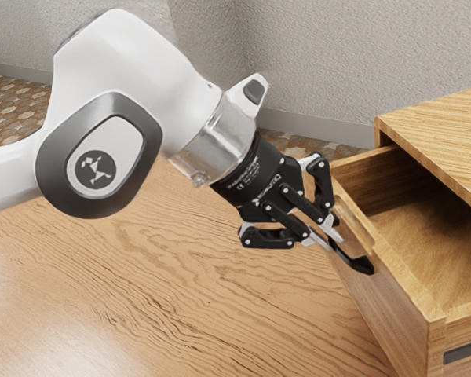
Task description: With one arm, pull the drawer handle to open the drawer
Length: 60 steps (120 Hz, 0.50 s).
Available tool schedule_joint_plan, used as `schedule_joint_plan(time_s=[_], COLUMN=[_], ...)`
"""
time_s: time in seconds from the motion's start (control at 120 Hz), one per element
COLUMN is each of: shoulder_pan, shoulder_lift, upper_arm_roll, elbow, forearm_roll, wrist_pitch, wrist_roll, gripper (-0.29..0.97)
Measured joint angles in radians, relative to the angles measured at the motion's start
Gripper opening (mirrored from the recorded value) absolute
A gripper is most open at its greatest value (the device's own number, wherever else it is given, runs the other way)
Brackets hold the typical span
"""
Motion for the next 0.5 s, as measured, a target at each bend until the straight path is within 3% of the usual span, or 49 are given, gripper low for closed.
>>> schedule_joint_plan(time_s=[0.5], shoulder_pan=[0.060], shoulder_lift=[-0.123], upper_arm_roll=[-0.046], elbow=[-0.130], forearm_roll=[0.013], wrist_pitch=[-0.005], wrist_roll=[-0.012], gripper=[0.00])
